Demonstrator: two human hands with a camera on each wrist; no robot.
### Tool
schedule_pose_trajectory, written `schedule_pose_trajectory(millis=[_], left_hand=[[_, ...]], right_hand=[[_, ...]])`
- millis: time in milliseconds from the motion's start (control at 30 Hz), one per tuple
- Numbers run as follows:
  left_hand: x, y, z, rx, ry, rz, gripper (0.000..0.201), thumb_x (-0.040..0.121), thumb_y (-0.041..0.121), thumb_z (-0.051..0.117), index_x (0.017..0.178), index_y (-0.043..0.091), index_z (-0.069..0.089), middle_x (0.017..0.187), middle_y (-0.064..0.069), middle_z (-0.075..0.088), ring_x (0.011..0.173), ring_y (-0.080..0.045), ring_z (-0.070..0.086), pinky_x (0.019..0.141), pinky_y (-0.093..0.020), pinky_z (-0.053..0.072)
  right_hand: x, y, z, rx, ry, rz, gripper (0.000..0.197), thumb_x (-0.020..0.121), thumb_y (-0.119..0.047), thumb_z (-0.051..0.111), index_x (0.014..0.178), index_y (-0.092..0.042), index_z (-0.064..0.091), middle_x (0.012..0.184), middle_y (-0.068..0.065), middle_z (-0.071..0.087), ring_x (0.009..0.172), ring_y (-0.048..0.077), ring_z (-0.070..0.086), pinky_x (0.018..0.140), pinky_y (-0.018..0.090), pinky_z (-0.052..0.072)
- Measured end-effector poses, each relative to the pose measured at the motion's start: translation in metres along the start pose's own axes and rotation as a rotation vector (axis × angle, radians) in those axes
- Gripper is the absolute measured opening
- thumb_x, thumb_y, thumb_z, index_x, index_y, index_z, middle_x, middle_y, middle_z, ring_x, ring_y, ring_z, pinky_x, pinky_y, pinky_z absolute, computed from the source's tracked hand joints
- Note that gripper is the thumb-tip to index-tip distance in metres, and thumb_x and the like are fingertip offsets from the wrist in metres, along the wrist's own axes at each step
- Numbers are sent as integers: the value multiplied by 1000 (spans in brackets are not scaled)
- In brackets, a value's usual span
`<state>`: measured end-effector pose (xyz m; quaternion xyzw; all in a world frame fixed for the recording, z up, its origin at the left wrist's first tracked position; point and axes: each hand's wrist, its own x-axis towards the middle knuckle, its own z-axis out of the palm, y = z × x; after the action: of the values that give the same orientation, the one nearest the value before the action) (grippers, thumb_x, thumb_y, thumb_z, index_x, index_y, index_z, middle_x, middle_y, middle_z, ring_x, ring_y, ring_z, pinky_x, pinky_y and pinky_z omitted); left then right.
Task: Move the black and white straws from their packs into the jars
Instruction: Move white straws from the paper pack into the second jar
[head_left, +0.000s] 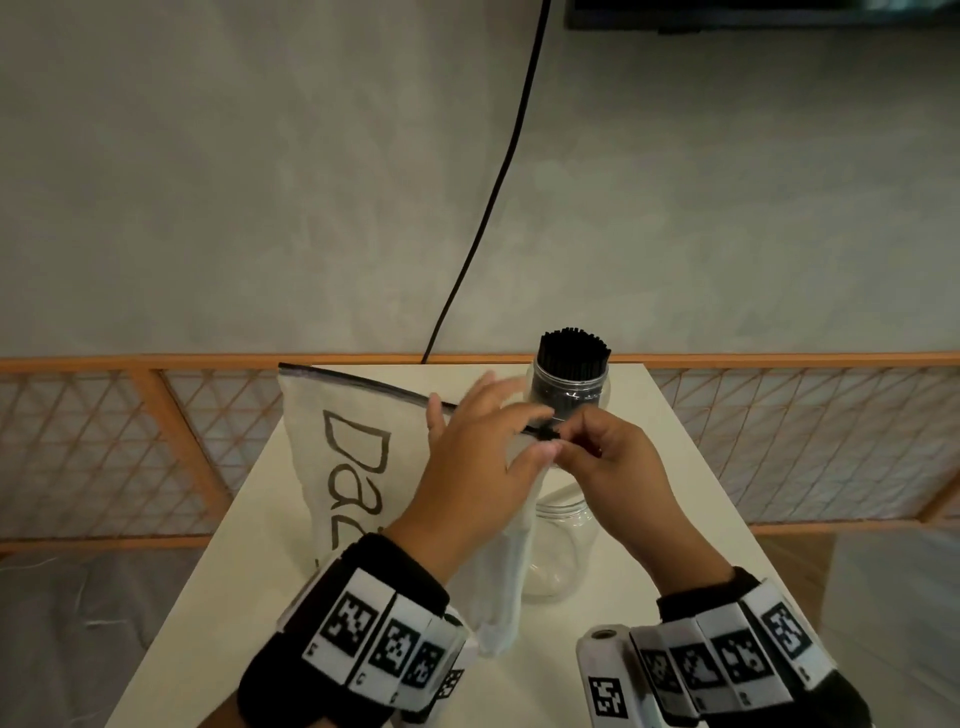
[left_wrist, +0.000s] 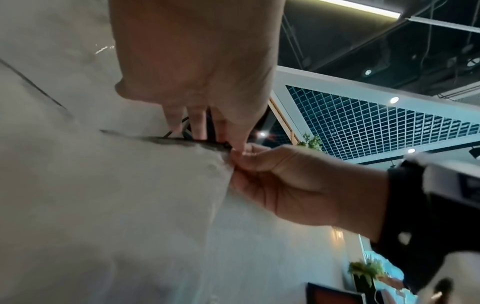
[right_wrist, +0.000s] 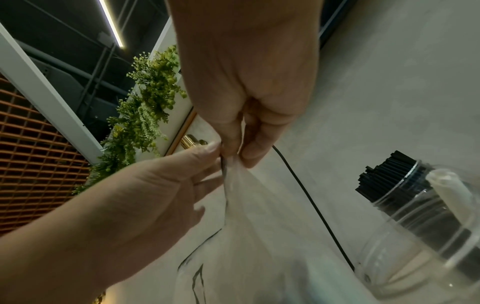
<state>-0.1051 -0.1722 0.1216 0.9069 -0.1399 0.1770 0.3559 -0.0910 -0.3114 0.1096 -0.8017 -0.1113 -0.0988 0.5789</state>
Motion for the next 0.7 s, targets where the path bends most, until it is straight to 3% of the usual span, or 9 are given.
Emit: schedule_pose_trajectory(millis=[67,200,267,367,467,533,600,633,700], left_hand=[[3,-1,0,-19,5,3,26,85,45,55,104,32,66,111,23,55,121,1,39,115,-45,-11],[7,-4,-1,2,-9,-3,8,85,37,60,81,30,62,78,27,47,96,2,42,113,-40,-11],[8,-4,-2,32,-17,-2,11,86,37,57,76,32,56,79,24,47,96,1,41,113,-39,-11],[8,-8,-6,106,-3,-12,13,87,38,55,76,32,53,87,20,48,97,1,38,113,-41,-9],[8,-21,-18,151,51,-84,14,88,36,55,75,32,52,89,19,49,96,-2,41,115,-47,-2],[8,-34,-33,188,114,-146,14,88,35,56,75,31,53,90,18,51,99,-8,46,114,-49,1],[8,-49,-49,236,193,-199,12,87,34,58,75,30,55,93,15,51,105,-12,47,113,-50,1],[8,-57,-57,243,229,-221,11,86,33,59,76,30,55,95,15,51,106,-13,46,113,-51,2],[6,-75,-71,199,278,-250,11,83,32,63,74,33,56,99,14,49,108,-14,45,112,-57,11]], right_hand=[[-2,-2,-1,-5,13,-35,17,81,-9,68,68,-18,61,74,12,66,75,26,61,71,34,50],[-5,-1,0,-36,10,-81,18,80,-11,69,67,-20,61,77,10,66,74,23,60,70,33,48],[-4,0,2,-119,26,-120,17,81,-14,69,68,-19,59,78,8,65,76,23,59,70,31,47],[-4,-2,4,-222,84,-141,17,81,-11,68,71,-17,56,78,0,61,75,11,54,67,10,38],[-4,-1,-3,-223,139,-80,13,81,-5,65,72,-12,59,78,0,62,77,13,54,64,5,35],[-3,0,-11,-200,130,-26,11,82,-6,64,73,-11,61,80,0,64,77,10,55,73,11,40],[-3,3,-19,-206,119,10,13,82,-6,64,70,-11,60,78,-2,65,76,2,55,96,29,39],[-3,4,-22,-223,113,19,15,82,-7,64,69,-12,60,77,-2,65,76,2,55,106,36,32],[-4,5,-26,-240,96,22,20,83,-7,64,66,-16,58,79,2,66,79,3,56,115,34,16]])
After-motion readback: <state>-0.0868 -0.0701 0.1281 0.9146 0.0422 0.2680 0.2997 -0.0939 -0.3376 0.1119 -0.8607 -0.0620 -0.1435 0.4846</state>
